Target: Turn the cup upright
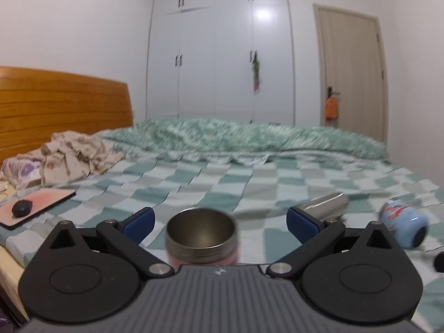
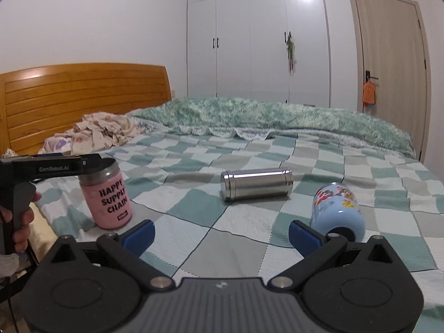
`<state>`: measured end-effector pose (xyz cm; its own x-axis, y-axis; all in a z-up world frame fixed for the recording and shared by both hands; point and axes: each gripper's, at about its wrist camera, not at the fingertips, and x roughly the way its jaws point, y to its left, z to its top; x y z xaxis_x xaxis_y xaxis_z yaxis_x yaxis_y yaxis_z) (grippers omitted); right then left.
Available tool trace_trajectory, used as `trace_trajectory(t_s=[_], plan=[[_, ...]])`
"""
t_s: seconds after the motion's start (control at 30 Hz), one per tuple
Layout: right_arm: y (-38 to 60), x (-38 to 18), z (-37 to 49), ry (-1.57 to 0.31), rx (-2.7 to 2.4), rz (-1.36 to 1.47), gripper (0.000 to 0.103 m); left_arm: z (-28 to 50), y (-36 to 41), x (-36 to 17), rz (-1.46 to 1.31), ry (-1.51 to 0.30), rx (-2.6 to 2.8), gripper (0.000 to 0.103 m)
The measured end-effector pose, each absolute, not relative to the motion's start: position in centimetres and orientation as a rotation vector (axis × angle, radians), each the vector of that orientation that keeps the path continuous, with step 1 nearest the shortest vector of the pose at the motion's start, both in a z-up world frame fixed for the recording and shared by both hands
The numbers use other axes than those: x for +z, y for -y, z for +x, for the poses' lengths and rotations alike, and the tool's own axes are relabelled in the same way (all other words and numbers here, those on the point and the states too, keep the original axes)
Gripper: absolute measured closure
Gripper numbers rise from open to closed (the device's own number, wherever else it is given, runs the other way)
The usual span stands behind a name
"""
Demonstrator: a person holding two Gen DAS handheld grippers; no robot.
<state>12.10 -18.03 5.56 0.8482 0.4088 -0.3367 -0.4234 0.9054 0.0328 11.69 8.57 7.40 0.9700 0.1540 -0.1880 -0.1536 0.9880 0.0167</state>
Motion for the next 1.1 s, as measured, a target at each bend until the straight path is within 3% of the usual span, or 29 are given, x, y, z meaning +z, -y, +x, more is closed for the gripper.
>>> trace_trajectory(t_s=[0.27, 0.63, 1.1], plan=[[20.7, 6.2, 6.5, -0.221, 0.385, -0.041, 0.000, 5.9, -3.2, 7.6, -0.017, -0.090, 0.060, 0.000], [24.5, 3.1, -1.0, -0.128, 0.257, -0.073, 0.000, 0.8, 2.6, 2.9, 0.001, -0.030, -0.016, 0.000], [27.2, -1.0, -5.3, -0.026, 0.116, -0.073, 0.000, -0.5, 3.1, -1.2, 0.003, -0.015, 0.004, 0.000]])
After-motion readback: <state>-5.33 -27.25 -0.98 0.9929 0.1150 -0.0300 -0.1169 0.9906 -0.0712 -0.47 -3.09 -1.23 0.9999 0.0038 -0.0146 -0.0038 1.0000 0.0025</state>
